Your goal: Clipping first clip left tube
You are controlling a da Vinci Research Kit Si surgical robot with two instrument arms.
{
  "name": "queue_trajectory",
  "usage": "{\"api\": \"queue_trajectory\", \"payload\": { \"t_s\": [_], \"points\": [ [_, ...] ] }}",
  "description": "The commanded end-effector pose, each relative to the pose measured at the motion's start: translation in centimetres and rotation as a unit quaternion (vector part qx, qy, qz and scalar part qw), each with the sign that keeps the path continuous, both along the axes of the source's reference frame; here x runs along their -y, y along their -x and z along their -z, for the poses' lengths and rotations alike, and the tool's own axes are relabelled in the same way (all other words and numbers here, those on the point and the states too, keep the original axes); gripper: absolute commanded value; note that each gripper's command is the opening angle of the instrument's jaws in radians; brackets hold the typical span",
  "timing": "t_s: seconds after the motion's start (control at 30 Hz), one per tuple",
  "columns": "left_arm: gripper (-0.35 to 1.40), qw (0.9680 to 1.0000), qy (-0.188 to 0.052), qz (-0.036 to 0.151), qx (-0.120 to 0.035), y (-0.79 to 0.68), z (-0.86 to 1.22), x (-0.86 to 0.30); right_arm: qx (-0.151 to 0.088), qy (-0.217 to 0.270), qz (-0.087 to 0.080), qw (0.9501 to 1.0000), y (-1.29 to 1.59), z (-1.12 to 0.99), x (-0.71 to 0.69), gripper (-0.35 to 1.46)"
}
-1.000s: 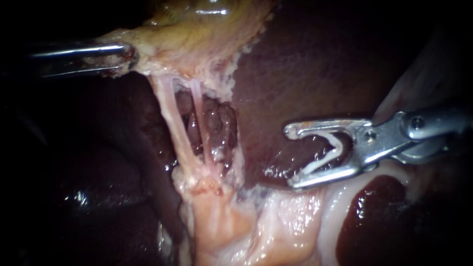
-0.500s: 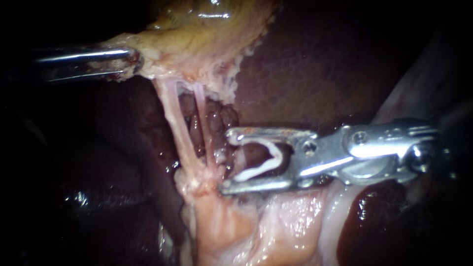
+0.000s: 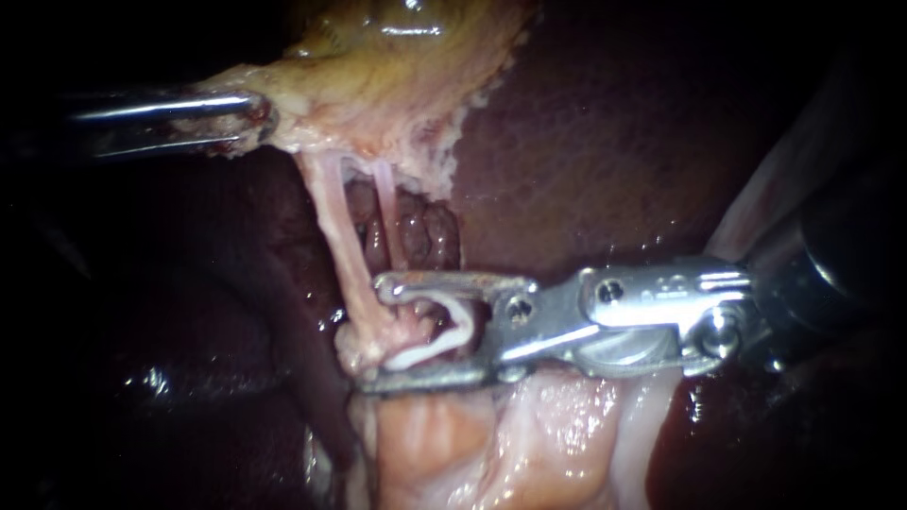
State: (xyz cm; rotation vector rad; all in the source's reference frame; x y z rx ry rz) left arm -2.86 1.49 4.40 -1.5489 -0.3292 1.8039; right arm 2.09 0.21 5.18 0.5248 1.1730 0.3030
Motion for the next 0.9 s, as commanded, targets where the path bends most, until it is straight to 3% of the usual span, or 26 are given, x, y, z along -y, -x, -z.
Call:
{"api": "queue_trajectory", "payload": {
  "t_s": [0.03,0.33,0.57,0.9],
  "points": [
    [-0.35,1.0,0.0,0.0,0.0,0.0,0.0,0.0,0.001,0.001,-0.001,1.0,-0.01,-0.04,0.0,0.49],
    [-0.35,1.0,0.0,0.001,-0.001,0.01,0.01,0.01,0.007,0.007,-0.003,0.9999,-0.12,-0.4,0.0,0.49],
    [-0.35,1.0,0.0,-0.001,0.001,0.03,0.03,0.01,0.011,0.009,-0.005,0.9999,-0.28,-0.53,-0.01,0.5],
    [-0.35,1.0,0.001,-0.001,0.002,0.06,0.03,0.03,-0.028,-0.004,0.016,0.9995,-0.62,-0.47,0.11,0.5]
  ]
}}
